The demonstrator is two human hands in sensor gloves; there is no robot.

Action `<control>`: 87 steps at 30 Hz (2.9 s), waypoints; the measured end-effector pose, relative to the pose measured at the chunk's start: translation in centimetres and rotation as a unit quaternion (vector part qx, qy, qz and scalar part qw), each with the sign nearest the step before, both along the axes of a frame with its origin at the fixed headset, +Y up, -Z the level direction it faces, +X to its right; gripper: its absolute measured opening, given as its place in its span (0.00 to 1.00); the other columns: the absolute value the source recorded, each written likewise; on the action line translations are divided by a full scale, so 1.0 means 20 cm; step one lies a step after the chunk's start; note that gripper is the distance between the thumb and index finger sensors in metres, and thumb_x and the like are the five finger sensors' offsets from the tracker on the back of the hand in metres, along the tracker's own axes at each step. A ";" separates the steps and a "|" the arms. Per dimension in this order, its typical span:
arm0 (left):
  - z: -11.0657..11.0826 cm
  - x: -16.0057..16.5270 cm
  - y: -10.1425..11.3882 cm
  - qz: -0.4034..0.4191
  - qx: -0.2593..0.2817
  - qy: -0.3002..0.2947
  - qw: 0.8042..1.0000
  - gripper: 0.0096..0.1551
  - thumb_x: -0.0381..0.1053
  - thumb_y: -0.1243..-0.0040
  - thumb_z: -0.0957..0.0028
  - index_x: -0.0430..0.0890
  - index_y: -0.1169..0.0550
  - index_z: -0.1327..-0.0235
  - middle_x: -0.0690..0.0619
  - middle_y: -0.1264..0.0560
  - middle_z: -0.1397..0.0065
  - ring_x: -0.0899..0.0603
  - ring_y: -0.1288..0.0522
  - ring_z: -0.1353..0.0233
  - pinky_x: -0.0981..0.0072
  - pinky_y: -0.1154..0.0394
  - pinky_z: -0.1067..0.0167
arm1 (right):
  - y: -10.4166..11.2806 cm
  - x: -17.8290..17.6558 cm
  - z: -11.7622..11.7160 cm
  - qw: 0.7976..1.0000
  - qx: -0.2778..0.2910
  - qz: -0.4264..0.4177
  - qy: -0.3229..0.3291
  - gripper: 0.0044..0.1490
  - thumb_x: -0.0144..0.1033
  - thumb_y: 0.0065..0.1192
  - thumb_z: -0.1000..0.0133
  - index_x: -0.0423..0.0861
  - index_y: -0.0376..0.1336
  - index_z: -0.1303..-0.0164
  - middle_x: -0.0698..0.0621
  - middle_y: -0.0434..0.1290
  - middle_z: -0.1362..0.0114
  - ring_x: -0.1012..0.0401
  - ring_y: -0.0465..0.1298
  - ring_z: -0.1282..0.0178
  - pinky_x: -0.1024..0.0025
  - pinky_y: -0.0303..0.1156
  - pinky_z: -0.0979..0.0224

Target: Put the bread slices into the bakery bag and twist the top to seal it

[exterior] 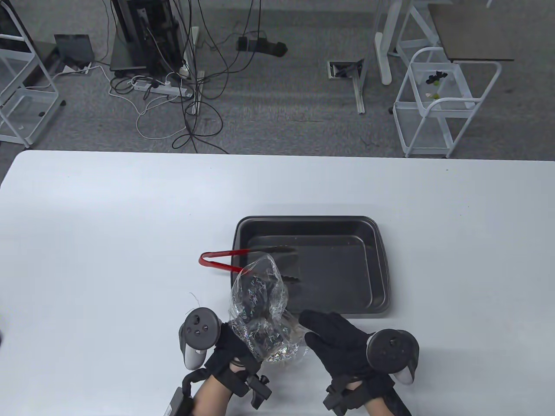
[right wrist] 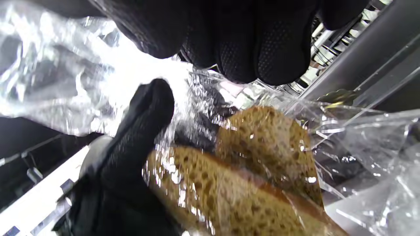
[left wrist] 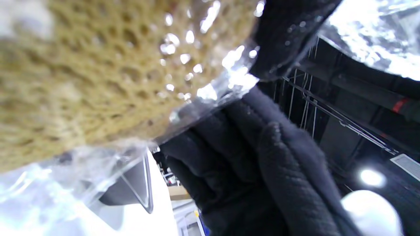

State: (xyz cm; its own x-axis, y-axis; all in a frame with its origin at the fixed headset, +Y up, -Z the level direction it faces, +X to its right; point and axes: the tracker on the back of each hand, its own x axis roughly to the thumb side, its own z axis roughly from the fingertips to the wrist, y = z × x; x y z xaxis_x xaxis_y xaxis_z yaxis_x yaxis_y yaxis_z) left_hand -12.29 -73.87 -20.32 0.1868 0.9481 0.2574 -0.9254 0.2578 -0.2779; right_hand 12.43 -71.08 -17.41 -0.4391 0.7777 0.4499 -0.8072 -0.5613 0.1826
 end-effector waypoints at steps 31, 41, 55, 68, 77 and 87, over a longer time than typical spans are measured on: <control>0.01 0.04 -0.03 0.073 -0.016 0.039 0.996 0.38 0.58 0.28 0.48 0.54 0.33 0.27 0.58 0.20 0.39 0.46 0.21 0.32 0.31 0.41 0.21 | 0.02 -0.02 0.03 0.994 -0.007 0.101 0.045 0.47 0.50 0.69 0.48 0.34 0.62 0.26 0.28 0.58 0.19 0.27 0.59 0.24 0.26 0.50 0.27; -0.04 0.11 0.03 0.013 0.001 -0.067 0.998 0.36 0.62 0.27 0.51 0.52 0.27 0.32 0.56 0.16 0.49 0.49 0.17 0.46 0.36 0.34 0.23 | 0.17 0.07 -0.14 0.985 -0.047 0.107 0.125 0.79 0.60 0.75 0.56 0.33 0.31 0.19 0.28 0.40 0.14 0.25 0.46 0.18 0.24 0.44 0.24; -0.12 0.22 0.08 -0.031 -0.061 -0.234 0.970 0.34 0.61 0.25 0.50 0.51 0.25 0.34 0.56 0.16 0.49 0.48 0.16 0.46 0.34 0.35 0.22 | 0.30 -0.18 -0.29 0.950 -0.065 0.166 0.258 0.71 0.58 0.81 0.61 0.40 0.48 0.17 0.30 0.43 0.13 0.25 0.47 0.18 0.23 0.43 0.24; -0.16 0.26 0.05 -0.112 -0.086 -0.161 0.977 0.41 0.64 0.26 0.51 0.53 0.31 0.28 0.54 0.21 0.35 0.44 0.22 0.32 0.33 0.41 0.21 | 0.27 -0.07 -0.24 0.990 0.126 0.061 0.017 0.28 0.42 0.85 0.59 0.36 0.79 0.58 0.37 0.79 0.35 0.40 0.81 0.42 0.32 0.64 0.30; -0.10 0.24 0.07 -0.212 -0.051 -0.045 0.975 0.24 0.64 0.31 0.48 0.57 0.23 0.42 0.54 0.18 0.43 0.42 0.22 0.32 0.32 0.42 0.22 | 0.25 -0.06 -0.20 0.984 0.139 0.040 -0.102 0.24 0.40 0.82 0.58 0.34 0.81 0.63 0.38 0.81 0.38 0.41 0.82 0.45 0.32 0.65 0.32; -0.29 0.07 0.02 -0.062 -0.196 -0.248 0.947 0.20 0.64 0.36 0.43 0.54 0.20 0.47 0.54 0.15 0.53 0.43 0.18 0.40 0.35 0.40 0.21 | 0.44 0.13 -0.17 0.936 0.228 0.257 0.076 0.82 0.55 0.79 0.58 0.52 0.21 0.25 0.31 0.32 0.16 0.26 0.46 0.18 0.25 0.43 0.23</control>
State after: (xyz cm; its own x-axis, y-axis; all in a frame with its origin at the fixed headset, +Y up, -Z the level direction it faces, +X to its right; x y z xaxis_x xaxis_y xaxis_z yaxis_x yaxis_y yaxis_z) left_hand -10.85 -73.49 -26.12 0.2505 0.9678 -0.0242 -0.6250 0.1425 -0.7675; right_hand 15.06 -62.19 -20.76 -0.6070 0.1936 0.7707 -0.3932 -0.9160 -0.0797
